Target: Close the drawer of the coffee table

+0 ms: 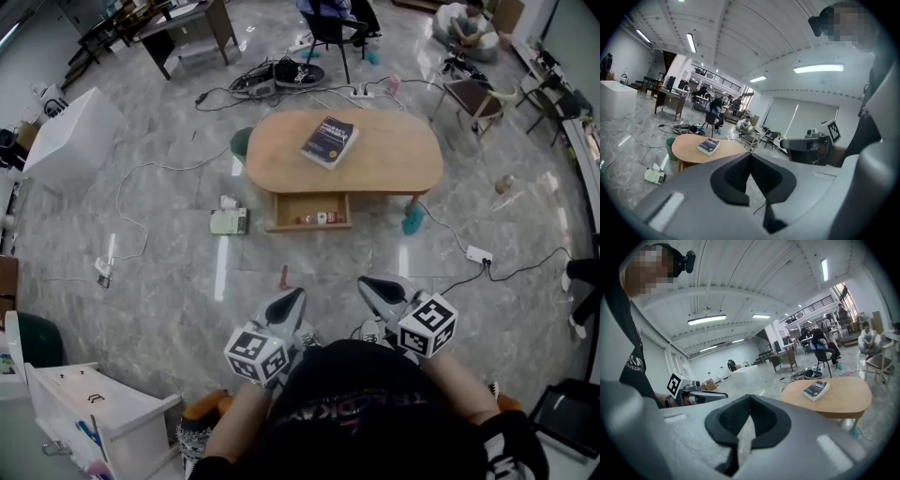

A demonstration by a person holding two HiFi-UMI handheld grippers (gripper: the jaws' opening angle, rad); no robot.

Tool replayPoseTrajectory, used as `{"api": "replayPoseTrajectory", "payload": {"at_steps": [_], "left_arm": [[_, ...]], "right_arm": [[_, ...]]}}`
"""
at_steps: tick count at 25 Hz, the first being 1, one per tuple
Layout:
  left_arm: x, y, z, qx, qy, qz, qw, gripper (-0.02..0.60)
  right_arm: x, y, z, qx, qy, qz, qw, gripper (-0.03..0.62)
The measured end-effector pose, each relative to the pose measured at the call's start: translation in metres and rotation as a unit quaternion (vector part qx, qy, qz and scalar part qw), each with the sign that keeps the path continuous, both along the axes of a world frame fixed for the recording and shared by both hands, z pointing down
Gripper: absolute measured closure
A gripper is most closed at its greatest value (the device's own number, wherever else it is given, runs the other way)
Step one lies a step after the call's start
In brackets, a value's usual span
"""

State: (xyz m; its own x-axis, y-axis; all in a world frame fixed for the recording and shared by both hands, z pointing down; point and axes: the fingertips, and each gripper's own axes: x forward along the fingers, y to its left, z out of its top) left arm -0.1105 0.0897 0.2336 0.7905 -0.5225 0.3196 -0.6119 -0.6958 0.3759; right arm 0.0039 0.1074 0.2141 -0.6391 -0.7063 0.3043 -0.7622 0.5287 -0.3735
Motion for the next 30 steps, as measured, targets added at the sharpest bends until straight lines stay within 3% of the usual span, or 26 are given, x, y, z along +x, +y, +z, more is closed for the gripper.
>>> {"api": "replayPoseTrajectory", "payload": {"at_steps": [15, 21, 30], "left_arm": [[-0.088, -0.024, 0.018, -0.012, 0.008, 0.025, 0.9996, 0.578], [-0.110, -0.034, 0.027, -0.011, 0.009, 0.039, 0.9992, 0.578], [-0.133, -0.044, 0.029, -0.003, 0.007, 0.021, 0.9997, 0.578]], "right_arm": [[-0.074, -0.017, 0.014, -0.013, 0.017, 0.053, 0.998, 0.592], [-0.087, -0.023, 0.024, -0.016, 0.024, 0.086, 0.996, 0.592], [-0.084, -0.029, 0.027, -0.018, 0.038, 0.108, 0.993, 0.592]]}}
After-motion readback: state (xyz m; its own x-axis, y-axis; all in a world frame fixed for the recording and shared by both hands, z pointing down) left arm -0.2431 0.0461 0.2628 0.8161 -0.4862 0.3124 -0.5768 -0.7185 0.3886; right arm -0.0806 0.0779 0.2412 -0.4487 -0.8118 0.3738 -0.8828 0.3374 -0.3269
